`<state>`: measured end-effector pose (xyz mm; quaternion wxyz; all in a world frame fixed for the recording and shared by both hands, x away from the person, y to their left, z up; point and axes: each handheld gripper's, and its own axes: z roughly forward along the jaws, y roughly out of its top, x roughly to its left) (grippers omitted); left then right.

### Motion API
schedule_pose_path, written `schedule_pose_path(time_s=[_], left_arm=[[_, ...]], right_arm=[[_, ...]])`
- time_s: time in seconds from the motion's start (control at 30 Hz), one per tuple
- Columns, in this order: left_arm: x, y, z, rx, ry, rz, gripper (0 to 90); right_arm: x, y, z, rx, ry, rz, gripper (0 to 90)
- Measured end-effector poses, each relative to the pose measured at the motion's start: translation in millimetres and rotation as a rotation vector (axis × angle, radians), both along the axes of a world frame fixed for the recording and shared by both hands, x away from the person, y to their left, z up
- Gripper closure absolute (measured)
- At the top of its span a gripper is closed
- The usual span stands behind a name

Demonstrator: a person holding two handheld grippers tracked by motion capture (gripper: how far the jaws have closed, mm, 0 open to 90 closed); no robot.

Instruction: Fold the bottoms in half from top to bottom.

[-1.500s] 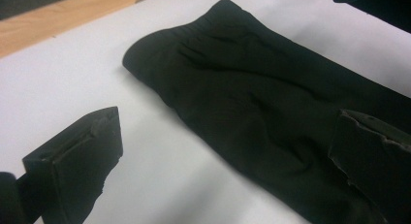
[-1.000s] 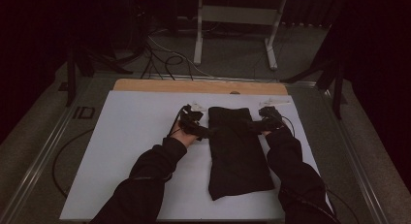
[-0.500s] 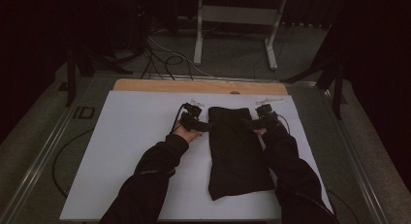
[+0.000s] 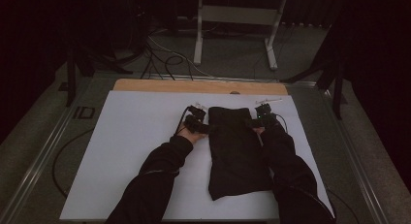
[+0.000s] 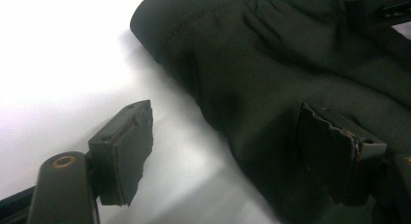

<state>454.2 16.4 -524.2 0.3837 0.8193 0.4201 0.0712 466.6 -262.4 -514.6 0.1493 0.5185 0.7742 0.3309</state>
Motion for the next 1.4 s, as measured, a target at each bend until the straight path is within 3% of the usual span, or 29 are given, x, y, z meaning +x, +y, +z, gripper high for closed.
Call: schedule_pose_path(time_s=[0.13, 0.27, 0.4, 0.53, 0.7, 0.93, 1.0, 1.2, 1.4], left_arm=[[-1.1, -1.5, 0.5, -0.002, 0.007, 0.000, 34.8], [-3.1, -6.6, 1.2, -0.007, 0.023, -0.030, 48.5], [-2.9, -7.9, 1.4, -0.017, 0.040, -0.033, 58.9], [-2.9, -7.9, 1.4, -0.017, 0.051, -0.049, 68.1], [-3.7, -7.3, 2.0, -0.028, 0.058, -0.063, 81.4], [-6.1, -6.3, 7.4, -0.024, 0.044, -0.074, 85.0], [-6.8, -6.2, 10.4, -0.026, 0.039, -0.075, 85.3], [-4.8, -3.5, 17.9, -0.036, 0.045, -0.097, 85.5], [-4.3, -4.6, 27.2, -0.033, 0.032, -0.116, 85.5]], right_arm=[[2.2, 0.0, -5.8, 0.017, 0.029, 0.005, 21.5], [-1.3, 3.6, -5.4, -0.018, 0.005, 0.024, 36.6], [-3.9, 7.2, -5.5, -0.050, -0.009, 0.050, 42.8], [-7.8, 12.4, -4.5, -0.060, -0.024, 0.107, 62.1], [-10.1, 18.7, -2.4, -0.071, -0.018, 0.137, 79.3], [-12.1, 19.1, 1.9, -0.079, -0.025, 0.120, 84.2], [-13.3, 15.9, 5.1, -0.049, -0.023, 0.109, 84.5], [-16.4, 11.8, 14.6, -0.020, -0.033, 0.113, 84.8], [-19.8, 8.3, 22.0, -0.020, -0.049, 0.118, 84.8]])
